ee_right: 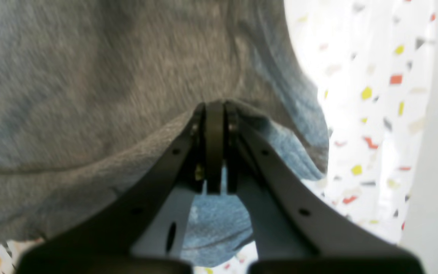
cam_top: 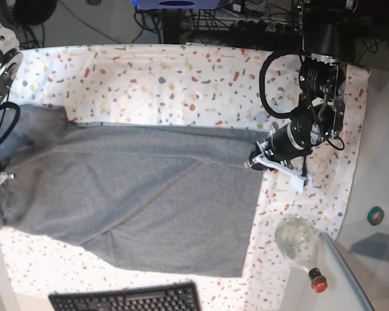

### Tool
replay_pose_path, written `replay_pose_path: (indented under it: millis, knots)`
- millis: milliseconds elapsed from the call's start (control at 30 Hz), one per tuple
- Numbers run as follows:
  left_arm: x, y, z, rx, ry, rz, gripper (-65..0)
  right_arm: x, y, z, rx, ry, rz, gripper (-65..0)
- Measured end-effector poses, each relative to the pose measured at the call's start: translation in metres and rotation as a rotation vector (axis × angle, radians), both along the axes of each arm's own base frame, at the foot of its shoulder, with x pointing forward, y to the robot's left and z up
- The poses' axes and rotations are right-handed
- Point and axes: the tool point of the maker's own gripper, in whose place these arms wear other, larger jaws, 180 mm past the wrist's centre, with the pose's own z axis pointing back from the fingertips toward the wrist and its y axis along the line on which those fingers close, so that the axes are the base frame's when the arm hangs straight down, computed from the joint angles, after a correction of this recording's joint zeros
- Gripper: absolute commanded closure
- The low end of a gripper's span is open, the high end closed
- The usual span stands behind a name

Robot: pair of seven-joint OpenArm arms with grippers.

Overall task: Layout the t-shirt on the table in an organized manner, then fold the t-shirt properly
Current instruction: 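Release the shirt and move the left gripper along its edge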

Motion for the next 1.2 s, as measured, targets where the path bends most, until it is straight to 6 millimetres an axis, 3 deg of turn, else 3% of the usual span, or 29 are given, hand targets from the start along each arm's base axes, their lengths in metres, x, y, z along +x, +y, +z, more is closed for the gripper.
replay_pose_path:
  millis: [200, 833, 900, 967, 1000, 1100, 1167, 1200]
  knots:
    - [-0.003, 0.010, -0.007, 0.013, -0.001, 0.041, 0.0, 0.008, 0.000, 0.005, -0.003, -0.050, 0.002, 0.0]
    - [0.013, 0.005, 0.004, 0.006, -0.037, 0.035, 0.0, 0.007, -0.022, 0.007, -0.063, -0.104, -0.156, 0.0]
    - [0.015, 0.007, 0.005, 0.005, -0.041, 0.042, 0.0, 0.007, -0.022, 0.007, -0.062, -0.105, -0.163, -18.0]
    - [0.015, 0.009, 0.005, 0.007, -0.042, 0.046, -17.4, 0.005, -0.024, 0.008, -0.064, -0.113, -0.171, -33.3]
    - [0.015, 0.011, 0.006, 0.011, -0.044, 0.048, -27.2, 0.003, -0.028, 0.012, -0.059, -0.133, -0.194, -37.8]
    - [0.017, 0.033, 0.011, -0.005, -0.056, 0.122, -51.3, -0.018, -0.052, 0.029, -0.069, -0.217, -0.322, -39.5]
    - [0.015, 0.066, 0.015, 0.003, -0.074, 0.218, -60.7, -0.041, -0.063, 0.038, -0.103, -0.225, -0.368, -39.8]
    - [0.012, 0.080, 0.016, 0.004, -0.079, 0.258, -62.4, -0.053, -0.062, 0.036, -0.112, -0.187, -0.351, -39.8]
